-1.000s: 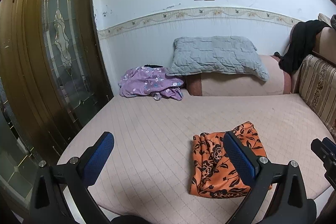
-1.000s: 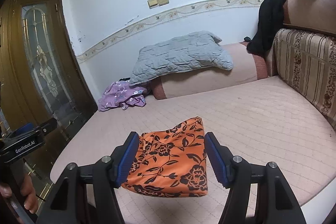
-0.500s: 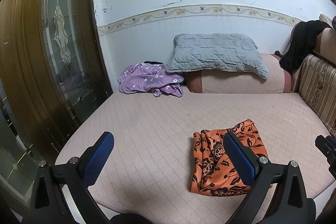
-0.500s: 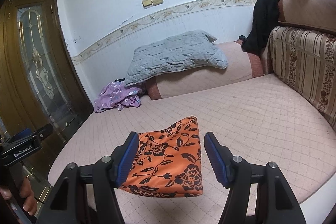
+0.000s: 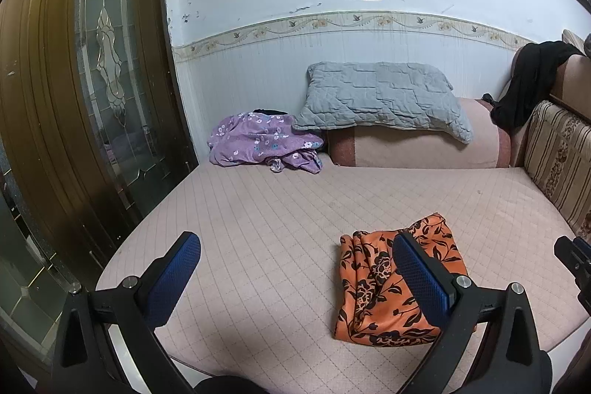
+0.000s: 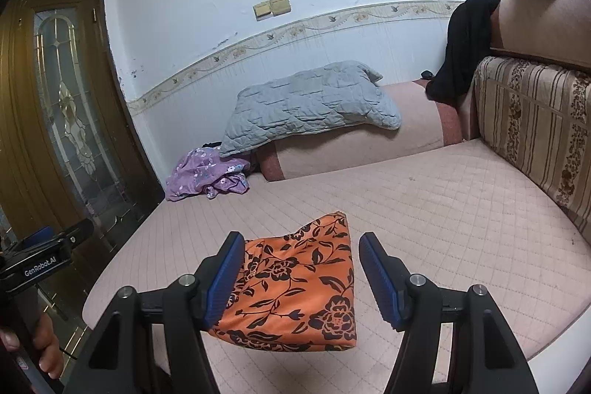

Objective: Fold small clothes

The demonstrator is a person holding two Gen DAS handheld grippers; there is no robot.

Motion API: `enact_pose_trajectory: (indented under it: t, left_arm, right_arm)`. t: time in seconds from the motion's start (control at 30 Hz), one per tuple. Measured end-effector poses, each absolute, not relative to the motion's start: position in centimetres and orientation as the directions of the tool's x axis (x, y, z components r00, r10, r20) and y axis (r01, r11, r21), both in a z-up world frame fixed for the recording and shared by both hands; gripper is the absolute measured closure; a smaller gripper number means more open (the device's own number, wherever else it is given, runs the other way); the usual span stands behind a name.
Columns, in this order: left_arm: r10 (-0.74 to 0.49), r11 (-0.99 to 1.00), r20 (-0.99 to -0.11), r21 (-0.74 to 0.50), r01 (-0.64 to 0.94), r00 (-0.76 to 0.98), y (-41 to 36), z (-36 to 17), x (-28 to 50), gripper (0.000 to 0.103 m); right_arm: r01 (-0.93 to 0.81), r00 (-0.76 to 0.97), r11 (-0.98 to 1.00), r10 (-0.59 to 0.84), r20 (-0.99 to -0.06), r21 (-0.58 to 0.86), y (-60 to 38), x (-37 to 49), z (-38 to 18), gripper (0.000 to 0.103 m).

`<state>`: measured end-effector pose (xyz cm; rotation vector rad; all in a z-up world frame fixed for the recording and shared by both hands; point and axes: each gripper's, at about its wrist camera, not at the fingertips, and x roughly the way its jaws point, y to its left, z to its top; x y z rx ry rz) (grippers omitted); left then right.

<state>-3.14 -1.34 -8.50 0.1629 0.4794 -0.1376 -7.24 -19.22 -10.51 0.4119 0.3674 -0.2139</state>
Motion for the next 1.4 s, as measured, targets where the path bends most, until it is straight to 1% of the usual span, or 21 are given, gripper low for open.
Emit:
enact_pose_trajectory:
  t: [0.27,0.93,1.4]
  left_arm:
    - [-0.093,0.977,-0.468,0.128,0.172,0.879,-1.3,-8.8,-3.2,0.000]
    - [-0.105,0.975,-0.509,0.116,0.189,0.855,-0.6,-10.3,-2.2,0.000]
    - [-0.119,0.975,-0.517,0.101,0.199,0.848,-0.4,-10.6,-1.8,0.000]
  right_arm:
    - [0.275,0.909,0.900,-0.130,-0.395,0.337,-18.8,-7.0,-10.6,0.035]
    - [0.287,0.895,0.901,-0.131,-0.426,0.326,-18.6,-6.3,-11.6,0.035]
    - [0.287,0.894,0.905,-0.135,-0.426,0.314,-18.1,-5.9,-11.6,0.035]
